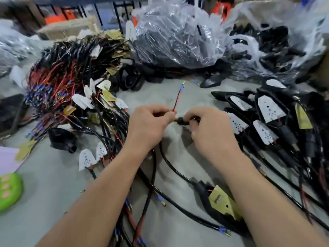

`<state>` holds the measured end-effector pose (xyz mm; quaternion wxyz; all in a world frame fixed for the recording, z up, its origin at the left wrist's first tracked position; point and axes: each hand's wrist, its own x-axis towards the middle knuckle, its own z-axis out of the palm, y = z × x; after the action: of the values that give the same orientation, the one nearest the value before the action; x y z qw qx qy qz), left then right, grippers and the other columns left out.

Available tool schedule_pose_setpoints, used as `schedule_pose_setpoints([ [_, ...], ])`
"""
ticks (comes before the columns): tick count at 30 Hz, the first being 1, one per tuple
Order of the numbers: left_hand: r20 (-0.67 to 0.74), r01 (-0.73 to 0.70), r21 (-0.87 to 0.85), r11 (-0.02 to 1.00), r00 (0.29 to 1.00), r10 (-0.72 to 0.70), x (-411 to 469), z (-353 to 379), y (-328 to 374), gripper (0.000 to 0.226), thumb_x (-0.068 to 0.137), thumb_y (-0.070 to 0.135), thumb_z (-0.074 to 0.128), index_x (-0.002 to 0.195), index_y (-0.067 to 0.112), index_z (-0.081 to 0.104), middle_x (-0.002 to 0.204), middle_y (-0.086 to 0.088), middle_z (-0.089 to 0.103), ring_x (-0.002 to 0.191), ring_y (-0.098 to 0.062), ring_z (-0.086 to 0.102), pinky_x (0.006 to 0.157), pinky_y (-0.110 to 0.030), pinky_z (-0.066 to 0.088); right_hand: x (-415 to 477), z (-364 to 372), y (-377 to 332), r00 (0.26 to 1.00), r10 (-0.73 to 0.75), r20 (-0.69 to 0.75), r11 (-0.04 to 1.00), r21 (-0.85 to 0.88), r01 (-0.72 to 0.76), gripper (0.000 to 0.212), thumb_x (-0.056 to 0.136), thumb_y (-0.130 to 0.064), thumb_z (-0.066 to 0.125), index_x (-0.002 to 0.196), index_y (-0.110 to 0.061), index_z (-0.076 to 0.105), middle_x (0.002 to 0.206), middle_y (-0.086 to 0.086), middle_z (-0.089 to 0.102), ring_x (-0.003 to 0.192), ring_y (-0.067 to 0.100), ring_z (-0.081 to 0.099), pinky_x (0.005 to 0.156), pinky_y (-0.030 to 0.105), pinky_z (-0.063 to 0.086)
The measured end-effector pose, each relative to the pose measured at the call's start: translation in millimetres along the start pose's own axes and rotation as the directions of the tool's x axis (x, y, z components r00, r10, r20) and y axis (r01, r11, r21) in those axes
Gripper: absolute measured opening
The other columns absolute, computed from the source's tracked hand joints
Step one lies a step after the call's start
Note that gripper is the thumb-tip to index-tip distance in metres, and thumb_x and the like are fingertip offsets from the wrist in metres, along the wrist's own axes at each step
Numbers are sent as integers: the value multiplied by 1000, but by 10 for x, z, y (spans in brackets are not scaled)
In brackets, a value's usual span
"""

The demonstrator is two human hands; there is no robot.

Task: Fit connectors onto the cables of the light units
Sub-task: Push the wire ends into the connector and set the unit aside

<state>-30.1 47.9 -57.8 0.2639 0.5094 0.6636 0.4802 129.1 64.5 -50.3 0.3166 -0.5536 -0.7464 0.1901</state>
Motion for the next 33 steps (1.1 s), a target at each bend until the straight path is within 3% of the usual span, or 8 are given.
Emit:
schedule_pose_setpoints([
  [3,13,-5,-75,997,1000,6,-2,0,29,14,72,30,78,79,43,80,63,13,72,57,1,59,58,-14,45,11,-7,-43,986,-96,-137,995,-12,96,18,89,-10,65,95,-19,79,98,2,76,100,19,55,88,30,39],
  [10,208,125,-397,909,977,-44,-86,-78,158,7,67,7,84,71,11,80,63,-10,71,53,-15,62,53,-19,49,-41,-3,-212,992,126,5,800,590,-105,15,87,-20,67,79,-28,77,63,-4,69,56,10,57,61,38,51],
  [18,112,222,-547,808,975,-192,-26,-91,152,21,88,-3,65,78,15,65,69,-6,72,52,-13,63,53,-20,51,32,-132,-182,910,321,262,153,934,-323,27,102,-1,50,80,-9,63,80,12,75,69,22,73,67,32,63],
  [20,97,152,-431,889,988,-122,-51,-39,150,24,82,-8,69,76,15,71,62,-6,69,49,-13,59,51,-19,49,22,-110,-195,913,278,300,207,909,-362,22,101,-1,50,84,-8,62,78,12,75,65,20,72,63,29,61],
  [25,65,-74,-173,982,994,86,-134,51,124,24,80,8,78,82,32,81,61,1,73,52,-3,59,52,-16,43,-13,11,-147,973,228,45,696,691,-195,16,86,-6,70,77,-18,77,64,3,71,59,14,63,64,34,56],
  [28,64,-188,-120,975,978,197,-188,31,141,30,84,14,78,88,44,80,67,14,75,60,2,68,54,-14,50,-27,29,-115,968,251,-6,697,695,-176,15,81,-8,72,77,-22,76,61,-1,70,53,11,60,57,26,48],
  [31,115,-252,-43,967,960,255,-242,16,169,28,87,24,72,91,51,77,69,1,74,62,-10,67,60,-40,60,-11,6,-91,959,282,2,659,727,-195,17,79,-2,72,79,-19,75,63,2,73,52,12,62,55,20,47],
  [33,85,-299,107,948,953,290,-218,-9,175,26,84,34,66,93,57,72,65,6,70,55,-4,57,56,-33,54,9,-14,-77,959,281,36,629,748,-212,16,80,2,72,78,-14,75,61,4,71,50,13,58,53,18,44],
])
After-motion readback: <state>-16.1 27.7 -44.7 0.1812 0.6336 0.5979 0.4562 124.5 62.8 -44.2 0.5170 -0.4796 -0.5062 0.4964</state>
